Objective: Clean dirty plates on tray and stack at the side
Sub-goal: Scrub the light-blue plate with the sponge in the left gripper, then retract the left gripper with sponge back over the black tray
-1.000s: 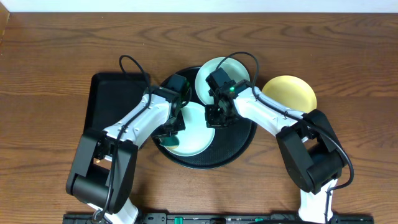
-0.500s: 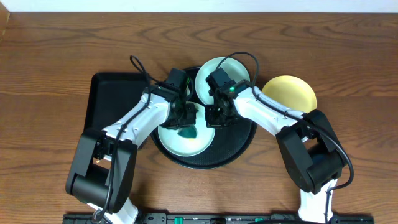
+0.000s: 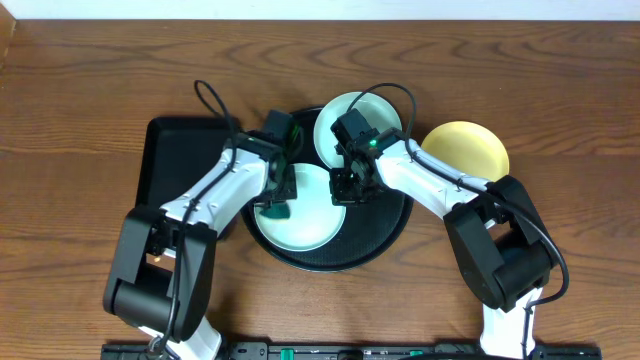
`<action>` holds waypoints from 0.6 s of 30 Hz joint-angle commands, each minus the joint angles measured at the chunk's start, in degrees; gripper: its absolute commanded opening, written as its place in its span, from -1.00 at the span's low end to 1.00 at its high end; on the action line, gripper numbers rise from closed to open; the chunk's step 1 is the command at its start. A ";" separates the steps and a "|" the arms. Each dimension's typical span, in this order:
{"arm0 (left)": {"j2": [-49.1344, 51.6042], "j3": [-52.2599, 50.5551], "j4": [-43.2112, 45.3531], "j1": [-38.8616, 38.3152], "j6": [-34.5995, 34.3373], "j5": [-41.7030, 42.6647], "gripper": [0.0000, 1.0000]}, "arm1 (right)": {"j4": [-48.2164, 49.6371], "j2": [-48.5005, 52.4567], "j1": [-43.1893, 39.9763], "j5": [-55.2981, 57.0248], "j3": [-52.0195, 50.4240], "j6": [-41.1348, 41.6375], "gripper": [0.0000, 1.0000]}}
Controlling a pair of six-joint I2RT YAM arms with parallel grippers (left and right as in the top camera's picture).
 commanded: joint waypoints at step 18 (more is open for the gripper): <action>-0.42 6.73 1.01 7.87 -1.25 12.55 -0.85 | 0.02 1.92 -0.20 2.12 0.22 0.42 -0.98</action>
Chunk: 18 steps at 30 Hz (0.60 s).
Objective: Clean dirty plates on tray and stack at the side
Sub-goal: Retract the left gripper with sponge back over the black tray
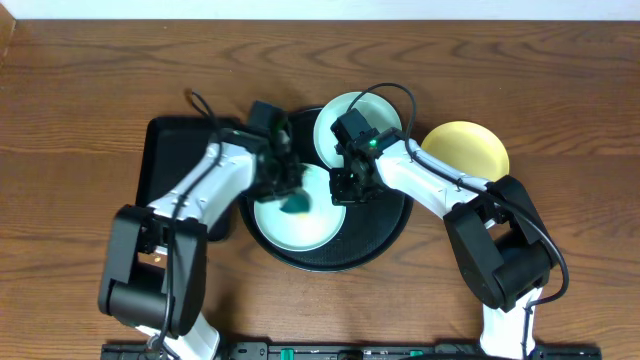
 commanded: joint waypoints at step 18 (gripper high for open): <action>-3.23 24.44 -17.59 23.47 4.28 -13.33 -0.86 | -1.18 -4.48 -0.20 2.82 4.57 -11.23 -0.98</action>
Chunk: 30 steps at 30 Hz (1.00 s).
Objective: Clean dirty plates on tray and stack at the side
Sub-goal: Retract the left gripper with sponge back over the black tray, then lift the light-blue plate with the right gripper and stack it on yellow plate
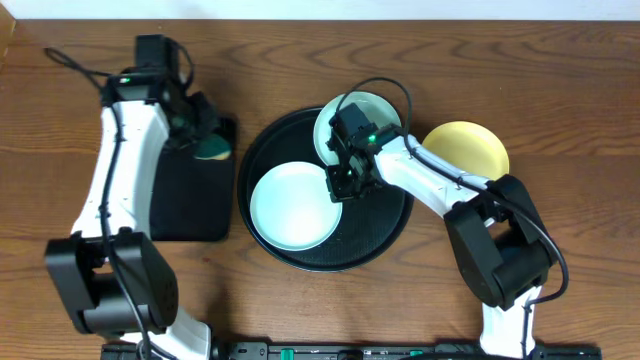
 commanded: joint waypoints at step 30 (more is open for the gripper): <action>-1.73 1.40 -3.76 16.96 1.01 -2.08 -0.85 | 32.79 -10.27 12.00 31.82 4.74 -8.41 -0.97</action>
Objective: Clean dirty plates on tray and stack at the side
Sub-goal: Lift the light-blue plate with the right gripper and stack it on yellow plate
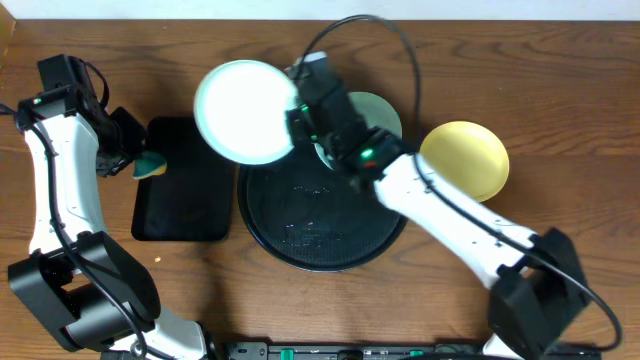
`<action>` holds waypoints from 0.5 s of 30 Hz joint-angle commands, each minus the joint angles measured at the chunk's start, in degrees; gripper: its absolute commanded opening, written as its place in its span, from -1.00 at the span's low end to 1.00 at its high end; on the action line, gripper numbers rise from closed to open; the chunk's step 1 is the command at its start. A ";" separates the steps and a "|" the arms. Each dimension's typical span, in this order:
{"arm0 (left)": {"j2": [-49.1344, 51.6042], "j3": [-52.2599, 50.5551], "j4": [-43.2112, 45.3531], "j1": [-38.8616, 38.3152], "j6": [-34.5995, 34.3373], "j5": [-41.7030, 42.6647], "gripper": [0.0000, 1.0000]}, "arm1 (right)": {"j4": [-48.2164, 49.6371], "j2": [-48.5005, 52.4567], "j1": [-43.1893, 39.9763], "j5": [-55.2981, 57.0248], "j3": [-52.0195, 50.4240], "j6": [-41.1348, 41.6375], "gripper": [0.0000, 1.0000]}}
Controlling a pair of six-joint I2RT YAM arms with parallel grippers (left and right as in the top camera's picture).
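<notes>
A pale white plate (243,110) is held up high, tilted toward the camera, over the round black tray's (300,235) upper left edge. My right gripper (296,118) is shut on its right rim. A second pale green plate (380,112) lies at the tray's far side, partly hidden by the right arm. A yellow plate (465,160) rests on the table to the right of the tray. My left gripper (135,160) is shut on a green sponge (151,166) at the left edge of the black rectangular tray (185,195).
The wooden table (560,80) extends on all sides of the trays. The right arm crosses the round tray diagonally from the front right. The left arm runs along the table's left side.
The right gripper has raised the white plate off the round tray, now up over its upper left edge. The left gripper with the sponge has moved from the rectangular tray's far right corner to its left edge.
The left gripper held the sponge on the white plate's left side while the right gripper held its rim. The sponge then sat at the plate's middle. Then the left arm was over the rectangular tray with the sponge. Now the plate is lifted off the round tray.
</notes>
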 commanded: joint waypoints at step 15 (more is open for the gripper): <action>-1.20 1.33 -0.57 0.04 0.81 -0.59 -0.85 | 11.93 4.63 7.21 19.52 1.07 -15.08 -0.98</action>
